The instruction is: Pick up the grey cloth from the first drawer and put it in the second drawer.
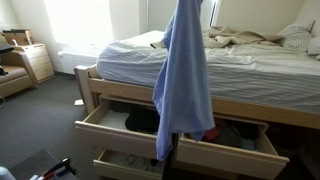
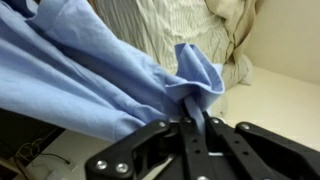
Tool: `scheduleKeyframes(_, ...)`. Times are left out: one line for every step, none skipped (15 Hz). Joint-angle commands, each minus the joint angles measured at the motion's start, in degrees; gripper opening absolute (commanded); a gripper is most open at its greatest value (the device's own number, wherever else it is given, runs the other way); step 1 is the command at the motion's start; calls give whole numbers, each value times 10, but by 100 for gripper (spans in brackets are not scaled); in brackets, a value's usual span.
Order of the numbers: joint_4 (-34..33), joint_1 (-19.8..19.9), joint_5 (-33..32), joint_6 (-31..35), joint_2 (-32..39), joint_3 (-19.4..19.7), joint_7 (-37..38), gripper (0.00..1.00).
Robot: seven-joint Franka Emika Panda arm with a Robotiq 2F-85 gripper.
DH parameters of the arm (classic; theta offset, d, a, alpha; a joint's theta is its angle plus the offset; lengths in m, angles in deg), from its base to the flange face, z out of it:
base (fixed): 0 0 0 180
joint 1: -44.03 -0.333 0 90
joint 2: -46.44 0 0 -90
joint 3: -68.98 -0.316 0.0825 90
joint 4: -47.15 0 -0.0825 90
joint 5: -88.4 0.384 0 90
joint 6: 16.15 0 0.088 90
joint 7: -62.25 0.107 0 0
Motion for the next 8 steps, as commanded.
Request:
scheduleKeyframes(-138,43,-30,1,99,-23,124,2)
scheduleKeyframes(-175,36,-55,5,126,-16,169,2)
scheduleKeyframes(-208,40,-80,2,153,-17,214,2)
scheduleKeyframes(-240,39,-103,-5,179,-13,258,2)
scheduleKeyframes(-272,33,-120,-14,210,-3,298,2)
scheduleKeyframes(-302,26,-133,-21,237,7,337,2)
scheduleKeyframes(-331,17,-133,-21,269,20,369,2)
scheduleKeyframes(-353,11,-144,-16,294,30,409,2)
